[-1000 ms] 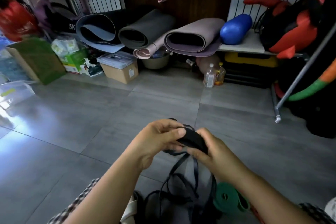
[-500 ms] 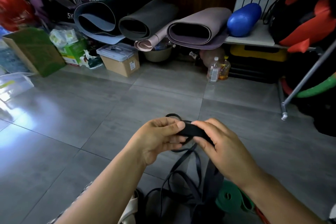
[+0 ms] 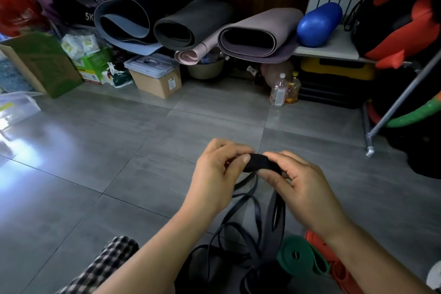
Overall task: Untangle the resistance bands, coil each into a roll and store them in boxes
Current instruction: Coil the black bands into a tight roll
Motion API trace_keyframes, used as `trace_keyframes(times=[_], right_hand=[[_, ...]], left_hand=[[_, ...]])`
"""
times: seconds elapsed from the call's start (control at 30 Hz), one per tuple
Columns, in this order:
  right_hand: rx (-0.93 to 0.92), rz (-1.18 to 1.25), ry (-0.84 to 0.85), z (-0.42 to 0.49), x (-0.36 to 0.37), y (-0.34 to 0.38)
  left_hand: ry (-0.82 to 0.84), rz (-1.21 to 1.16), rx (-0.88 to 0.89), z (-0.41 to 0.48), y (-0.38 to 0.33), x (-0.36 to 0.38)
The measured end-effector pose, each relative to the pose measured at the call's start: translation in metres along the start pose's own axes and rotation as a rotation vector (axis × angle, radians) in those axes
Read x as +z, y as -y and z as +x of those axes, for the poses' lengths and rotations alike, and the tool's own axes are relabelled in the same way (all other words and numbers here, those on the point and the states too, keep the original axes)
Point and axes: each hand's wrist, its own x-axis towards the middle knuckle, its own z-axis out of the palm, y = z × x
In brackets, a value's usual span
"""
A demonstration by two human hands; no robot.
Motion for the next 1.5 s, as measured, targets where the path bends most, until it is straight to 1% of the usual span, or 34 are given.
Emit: trace_keyframes(times=[0.03, 0.07, 0.13, 0.17, 0.23, 0.33, 0.37, 0.47, 0.53, 0.63, 0.67, 0.8, 0.87, 0.93, 1.0, 1.07, 1.13, 1.17, 1.2, 1.3, 1.4, 1.5], right_hand=[[-0.018, -0.038, 0.012, 0.001, -0.003, 0.001], [-0.023, -0.055, 0.02, 0.001, -0.006, 0.002], [0.0, -0.018, 0.019, 0.002, -0.009, 0.002], [0.023, 0.028, 0.009, 0.002, -0.01, 0.002], [0.075, 0.116, 0.002, 0.002, -0.01, 0.002], [0.113, 0.188, 0.018, 0.0, -0.01, 0.004], [0.126, 0.216, 0.031, 0.0, -0.01, 0.004], [0.185, 0.343, 0.063, -0.002, -0.007, 0.003], [0.222, 0.459, 0.055, -0.003, -0.006, 0.002], [0.248, 0.608, 0.051, -0.004, -0.008, 0.003], [0.239, 0.619, 0.053, -0.005, -0.008, 0.005], [0.19, 0.51, -0.054, -0.004, -0.006, 0.011], [0.162, 0.406, -0.054, -0.003, -0.01, 0.013], [0.099, 0.191, -0.022, -0.001, -0.017, 0.011], [0.044, -0.066, 0.009, -0.001, -0.021, 0.008], [-0.05, -0.293, 0.024, -0.004, -0.017, 0.007], [-0.128, -0.442, 0.031, -0.006, -0.01, 0.008], [-0.131, -0.447, 0.036, -0.006, -0.008, 0.009], [-0.103, -0.389, 0.035, -0.005, -0.009, 0.008], [0.025, 0.022, -0.001, 0.001, -0.016, 0.002], [0.007, 0.266, -0.075, -0.002, -0.015, -0.001], [0.011, 0.489, -0.087, -0.006, -0.008, 0.003]], left_hand=[[0.059, 0.033, 0.044, -0.001, -0.002, -0.001], [0.14, 0.007, 0.04, -0.003, -0.004, -0.003], [0.268, -0.17, -0.068, -0.007, -0.009, -0.007], [0.286, -0.235, -0.113, -0.008, -0.01, -0.008], [0.285, -0.321, -0.176, -0.006, -0.011, -0.008], [0.311, -0.504, -0.282, -0.004, -0.012, -0.011], [0.315, -0.532, -0.295, -0.004, -0.011, -0.011], [0.285, -0.547, -0.283, -0.004, -0.01, -0.008], [0.276, -0.582, -0.259, -0.004, -0.01, -0.004], [0.248, -0.707, -0.224, -0.004, -0.012, 0.0], [0.234, -0.75, -0.22, -0.004, -0.012, 0.001], [0.226, -0.875, -0.248, -0.006, -0.007, 0.006], [0.263, -0.922, -0.284, -0.006, -0.006, 0.005], [0.327, -0.836, -0.278, -0.003, -0.008, -0.001], [0.38, -0.619, -0.256, 0.002, -0.009, -0.008], [0.354, -0.44, -0.255, 0.004, -0.009, -0.008], [0.309, -0.417, -0.286, 0.002, -0.01, -0.003], [0.293, -0.467, -0.316, 0.0, -0.008, 0.001], [0.282, -0.548, -0.349, -0.001, -0.007, 0.003], [0.288, -0.843, -0.443, -0.003, -0.004, 0.006], [0.342, -1.049, -0.527, -0.005, -0.003, 0.007], [0.409, -1.143, -0.504, -0.009, -0.004, 0.01]])
